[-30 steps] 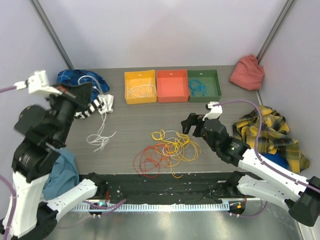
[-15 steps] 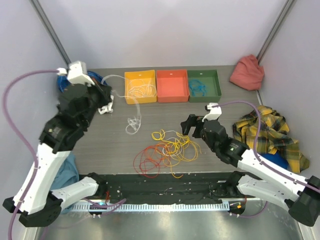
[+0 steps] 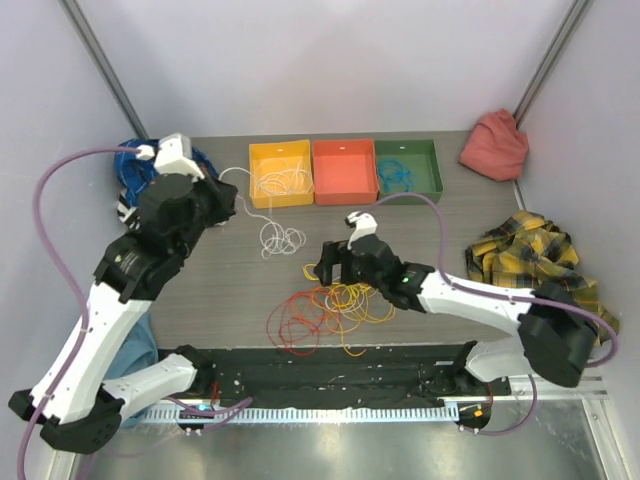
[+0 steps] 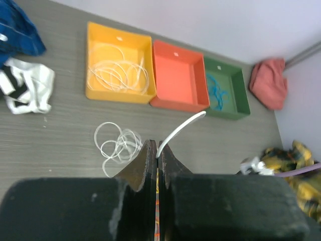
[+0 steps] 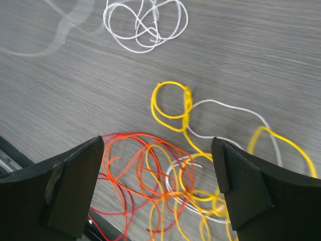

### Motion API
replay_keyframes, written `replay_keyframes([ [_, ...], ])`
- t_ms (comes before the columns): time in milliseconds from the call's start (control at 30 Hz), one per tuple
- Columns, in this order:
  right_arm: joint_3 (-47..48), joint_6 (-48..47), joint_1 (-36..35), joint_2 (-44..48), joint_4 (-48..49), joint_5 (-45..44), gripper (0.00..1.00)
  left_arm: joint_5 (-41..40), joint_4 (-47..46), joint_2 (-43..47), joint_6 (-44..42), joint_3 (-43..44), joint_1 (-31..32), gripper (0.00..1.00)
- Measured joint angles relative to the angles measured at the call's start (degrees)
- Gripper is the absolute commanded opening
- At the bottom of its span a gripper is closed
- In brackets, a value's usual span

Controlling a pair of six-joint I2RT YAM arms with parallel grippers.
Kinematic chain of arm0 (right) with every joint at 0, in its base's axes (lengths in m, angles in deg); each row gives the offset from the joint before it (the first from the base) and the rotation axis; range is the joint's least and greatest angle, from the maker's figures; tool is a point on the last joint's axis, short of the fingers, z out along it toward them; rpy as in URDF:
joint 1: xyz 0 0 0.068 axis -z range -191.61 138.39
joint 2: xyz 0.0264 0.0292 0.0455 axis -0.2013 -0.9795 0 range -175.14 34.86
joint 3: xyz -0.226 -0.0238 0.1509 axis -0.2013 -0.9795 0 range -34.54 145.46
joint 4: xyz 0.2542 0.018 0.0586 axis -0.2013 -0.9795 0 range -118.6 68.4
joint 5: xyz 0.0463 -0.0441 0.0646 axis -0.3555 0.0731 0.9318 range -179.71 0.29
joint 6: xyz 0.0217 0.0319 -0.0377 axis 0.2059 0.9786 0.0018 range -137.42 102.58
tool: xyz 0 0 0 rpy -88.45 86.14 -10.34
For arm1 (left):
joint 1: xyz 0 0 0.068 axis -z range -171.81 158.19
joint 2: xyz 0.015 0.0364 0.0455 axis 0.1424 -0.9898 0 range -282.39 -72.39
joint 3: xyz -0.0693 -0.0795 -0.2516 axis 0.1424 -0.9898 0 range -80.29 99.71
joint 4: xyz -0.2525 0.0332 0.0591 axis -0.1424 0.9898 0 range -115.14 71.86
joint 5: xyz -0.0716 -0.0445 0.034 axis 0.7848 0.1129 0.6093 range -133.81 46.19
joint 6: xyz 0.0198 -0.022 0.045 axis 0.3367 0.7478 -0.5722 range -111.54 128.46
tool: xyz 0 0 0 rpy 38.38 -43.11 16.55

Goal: Untangle the cables

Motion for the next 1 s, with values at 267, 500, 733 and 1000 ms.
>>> replay_keyframes([
  [267, 7.0, 0.4, -1.4, -12.2, 4.2, -1.0, 0.95, -11.0, 6.9, 6.0, 1.0, -2.8, 0.0, 0.0],
  [500, 18.2, -0.9, -1.3, -25.4, 6.0, -1.1, 0.91, -15.1, 13.0, 7.5, 2.2, -7.2, 0.0, 0.0],
  [733, 29.5, -4.5, -0.7, -38.8, 3.8, -3.0, 0.84, -17.3, 15.0, 9.0, 2.2, -7.2, 0.0, 0.0],
  [1000, 36.6, -6.1, 1.3, -45.4, -1.5, -6.6, 0.2, -18.8, 15.5, 9.7, 2.2, -7.2, 0.0, 0.0],
])
